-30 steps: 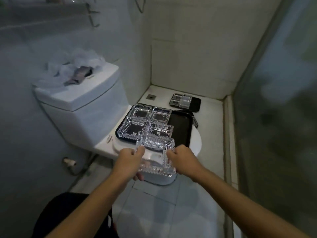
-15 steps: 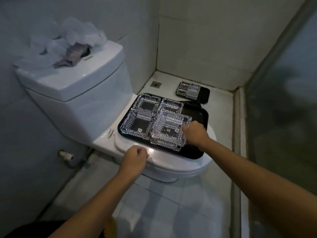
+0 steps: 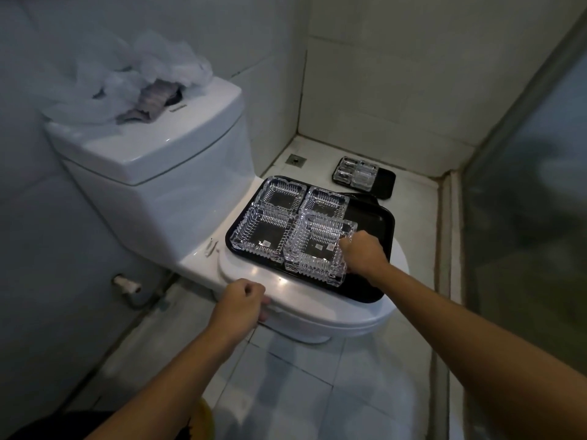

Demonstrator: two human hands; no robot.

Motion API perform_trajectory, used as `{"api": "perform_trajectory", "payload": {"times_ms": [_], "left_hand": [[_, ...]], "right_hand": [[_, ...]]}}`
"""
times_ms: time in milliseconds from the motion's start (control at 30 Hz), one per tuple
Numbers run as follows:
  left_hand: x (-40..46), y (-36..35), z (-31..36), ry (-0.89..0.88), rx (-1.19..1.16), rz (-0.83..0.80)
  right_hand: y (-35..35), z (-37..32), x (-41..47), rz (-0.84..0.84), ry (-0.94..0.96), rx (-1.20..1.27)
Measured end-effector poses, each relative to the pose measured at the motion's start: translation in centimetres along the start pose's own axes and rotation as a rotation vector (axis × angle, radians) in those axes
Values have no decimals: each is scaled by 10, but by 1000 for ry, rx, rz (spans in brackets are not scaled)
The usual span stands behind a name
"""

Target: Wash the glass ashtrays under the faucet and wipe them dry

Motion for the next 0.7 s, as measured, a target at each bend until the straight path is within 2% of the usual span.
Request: {"api": "perform_trajectory", "payload": {"times_ms": [700], "left_hand": [[-9, 8, -10, 33, -20, -24]], "right_hand": [[3, 3, 0, 79, 26, -165]]}}
Point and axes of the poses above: each hand's wrist, its own x-axis towards the middle knuckle, its own y-axis out of the back of the hand, z = x × y, the point moved 10 cm from there along x, towards the middle knuckle, and after that the axes turned 8 degrees about -y, right-handed, at the moved point
